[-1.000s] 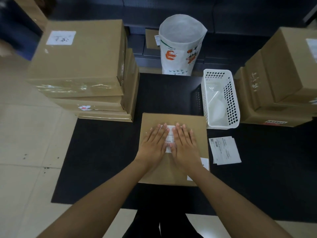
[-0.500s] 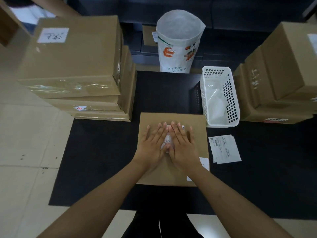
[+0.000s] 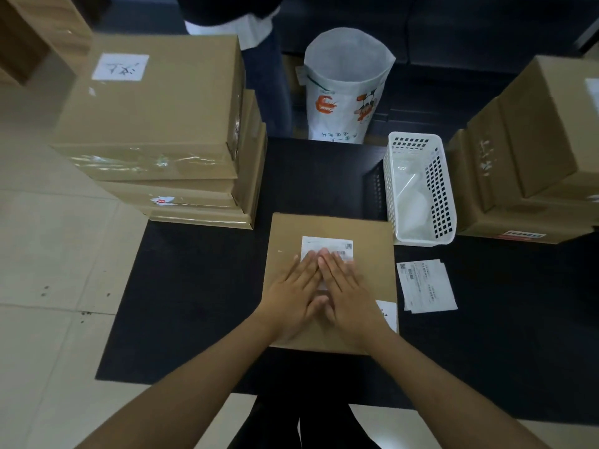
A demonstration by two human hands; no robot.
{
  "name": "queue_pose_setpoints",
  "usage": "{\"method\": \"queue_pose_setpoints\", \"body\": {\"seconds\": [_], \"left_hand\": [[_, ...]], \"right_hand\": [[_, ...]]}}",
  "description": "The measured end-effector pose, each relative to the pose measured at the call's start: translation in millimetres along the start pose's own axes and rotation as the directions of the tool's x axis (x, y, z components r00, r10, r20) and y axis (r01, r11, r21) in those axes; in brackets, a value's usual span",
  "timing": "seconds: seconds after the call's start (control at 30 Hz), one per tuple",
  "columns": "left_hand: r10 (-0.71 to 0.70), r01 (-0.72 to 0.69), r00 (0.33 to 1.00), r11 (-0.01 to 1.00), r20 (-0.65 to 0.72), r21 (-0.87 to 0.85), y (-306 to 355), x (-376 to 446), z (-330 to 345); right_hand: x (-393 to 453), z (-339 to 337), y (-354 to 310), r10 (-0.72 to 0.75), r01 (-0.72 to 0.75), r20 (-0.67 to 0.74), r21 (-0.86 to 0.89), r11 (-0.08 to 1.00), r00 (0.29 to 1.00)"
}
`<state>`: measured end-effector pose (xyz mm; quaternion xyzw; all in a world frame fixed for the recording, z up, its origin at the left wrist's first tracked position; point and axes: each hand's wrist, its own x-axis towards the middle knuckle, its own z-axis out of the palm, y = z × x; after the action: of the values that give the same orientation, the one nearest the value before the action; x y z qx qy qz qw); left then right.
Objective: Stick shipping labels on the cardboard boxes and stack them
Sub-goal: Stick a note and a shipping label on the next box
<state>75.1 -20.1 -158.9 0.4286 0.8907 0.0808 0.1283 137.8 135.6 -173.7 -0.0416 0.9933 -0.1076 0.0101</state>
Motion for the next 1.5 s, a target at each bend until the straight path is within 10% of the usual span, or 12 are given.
{"method": "queue_pose_setpoints", "body": {"seconds": [0.27,0.5,0.6,0.77,0.93,1.13,1.5], "left_hand": [[-0.058,0.069,0.989,0.995,-0.135,0.077,5,-6,16],[-0.542,0.534,0.811,0.840,-0.220,-0.100,20,-11,20],[-0.496,0.481,0.840,0.868,-0.219,-0.123,16,-13,17],[0.001,0.009,0.995,0.995,-0.103,0.101,16,-32,21],[-0.039,0.051,0.995,0.991,-0.095,0.120,18,-32,26],[-0.603,0.590,0.783,0.798,-0.154,-0.123,31,-43,27],[-0.676,0.553,0.727,0.680,-0.119,-0.482,29,-51,6]], "right_hand": [[-5,2,-2,0.039,-0.037,0.074,-0.025,0.999,0.997],[-15,4,-12,0.523,-0.523,-0.056,0.019,0.852,0.850],[-14,2,-10,0.508,-0.506,-0.073,0.041,0.861,0.858],[-33,6,-1,-0.062,0.065,0.056,-0.049,0.997,0.996],[-33,6,-4,0.014,-0.009,0.115,-0.043,0.999,0.993],[-43,2,-11,0.453,-0.453,-0.028,-0.011,0.891,0.891],[-50,-5,-1,0.447,-0.423,-0.064,0.227,0.877,0.892]]}}
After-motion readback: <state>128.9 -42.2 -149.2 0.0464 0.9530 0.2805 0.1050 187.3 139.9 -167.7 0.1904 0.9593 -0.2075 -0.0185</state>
